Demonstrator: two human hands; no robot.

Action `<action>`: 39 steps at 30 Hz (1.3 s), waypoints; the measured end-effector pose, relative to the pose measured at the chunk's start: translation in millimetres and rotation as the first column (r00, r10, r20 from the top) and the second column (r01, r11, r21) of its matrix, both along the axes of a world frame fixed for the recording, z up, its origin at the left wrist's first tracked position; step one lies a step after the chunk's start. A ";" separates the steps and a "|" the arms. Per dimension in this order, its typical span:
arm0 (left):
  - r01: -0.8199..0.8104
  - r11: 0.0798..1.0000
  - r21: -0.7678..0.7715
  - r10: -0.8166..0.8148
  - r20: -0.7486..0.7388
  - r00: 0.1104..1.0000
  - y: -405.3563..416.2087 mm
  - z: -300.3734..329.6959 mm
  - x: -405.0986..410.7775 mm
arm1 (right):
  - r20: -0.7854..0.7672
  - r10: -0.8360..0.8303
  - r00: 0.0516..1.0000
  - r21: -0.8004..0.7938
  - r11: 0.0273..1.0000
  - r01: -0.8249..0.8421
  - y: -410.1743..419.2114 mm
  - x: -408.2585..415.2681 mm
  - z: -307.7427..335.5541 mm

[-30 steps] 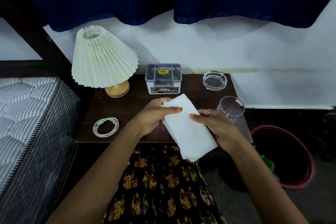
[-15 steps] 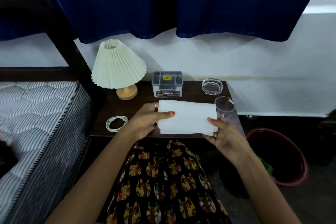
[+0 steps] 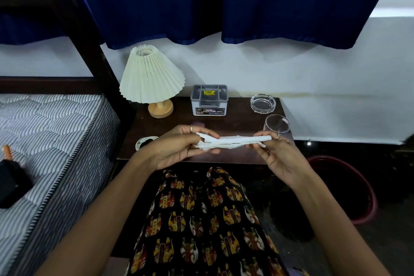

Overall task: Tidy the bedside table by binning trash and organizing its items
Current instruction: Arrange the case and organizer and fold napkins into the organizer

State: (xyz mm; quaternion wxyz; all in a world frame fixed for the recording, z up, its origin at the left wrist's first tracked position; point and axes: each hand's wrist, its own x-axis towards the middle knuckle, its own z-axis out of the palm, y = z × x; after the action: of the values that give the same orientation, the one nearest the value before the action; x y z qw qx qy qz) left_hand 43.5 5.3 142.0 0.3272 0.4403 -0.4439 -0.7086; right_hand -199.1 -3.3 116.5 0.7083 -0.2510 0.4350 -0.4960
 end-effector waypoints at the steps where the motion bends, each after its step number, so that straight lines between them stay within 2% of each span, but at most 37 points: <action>1: 0.018 1.000 0.025 -0.017 -0.030 0.999 0.3 -0.7 1.0 | 0.011 -0.030 0.999 0.029 0.999 0.030 -1.6 1.4 -1.4; 3: 0.052 0.995 0.083 -0.045 -0.092 0.995 -0.7 -3.8 3.3 | 0.028 -0.089 0.996 0.079 0.993 0.087 -5.9 4.4 -6.5; 7: -0.019 0.989 0.149 0.026 -0.046 0.999 -6.0 -25.5 1.2 | 0.068 -0.149 0.987 0.128 0.982 0.139 -12.1 11.7 -16.0; 10: -0.129 0.988 0.080 0.127 0.029 0.992 -6.9 -48.3 -4.3 | 0.012 -0.076 0.997 0.133 0.988 0.074 -16.0 21.0 -25.8; 15: -0.242 0.967 0.083 0.245 -0.033 0.969 -19.7 -78.2 -6.6 | -0.066 0.086 0.994 0.140 0.987 -0.076 -23.5 49.8 -36.4; 19: -0.317 0.948 0.041 0.319 -0.050 0.946 -42.1 -91.2 -7.5 | -0.240 0.063 0.969 0.025 0.998 -0.058 -46.3 62.9 -36.5; 23: -0.445 0.893 -0.070 0.446 0.009 0.895 -72.9 -103.7 -10.0 | -0.492 -0.077 0.867 -0.096 0.995 0.034 -95.5 72.6 -26.8; 26: -0.498 0.849 -0.177 0.517 0.089 0.851 -93.3 -112.2 -14.5 | -0.681 -0.254 0.687 -0.284 0.956 0.072 -140.3 70.1 -17.9; 29: -0.484 0.830 -0.278 0.539 0.177 0.823 -104.7 -127.3 -20.1 | -0.753 -0.424 0.503 -0.439 0.893 0.095 -185.1 68.2 -12.7; 31: -0.438 0.832 -0.341 0.528 0.246 0.813 -104.0 -139.7 -23.7 | -0.773 -0.484 0.410 -0.489 0.867 0.101 -206.6 71.1 -12.1; 35: -0.321 0.844 -0.429 0.490 0.374 0.788 -88.0 -165.9 -31.7 | -0.776 -0.536 0.333 -0.547 0.834 0.067 -230.8 87.9 -21.1; 39: -0.263 0.857 -0.443 0.448 0.389 0.805 -80.5 -178.6 -34.2 | -0.777 -0.546 0.314 -0.559 0.827 0.055 -240.5 100.1 -35.3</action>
State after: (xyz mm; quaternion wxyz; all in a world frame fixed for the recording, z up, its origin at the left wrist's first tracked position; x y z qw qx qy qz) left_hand 9.3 -75.2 -36.6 0.4127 0.6086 -0.5431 -0.4055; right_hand -99.0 -243.8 81.2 0.1605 -0.5434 0.6692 -0.4808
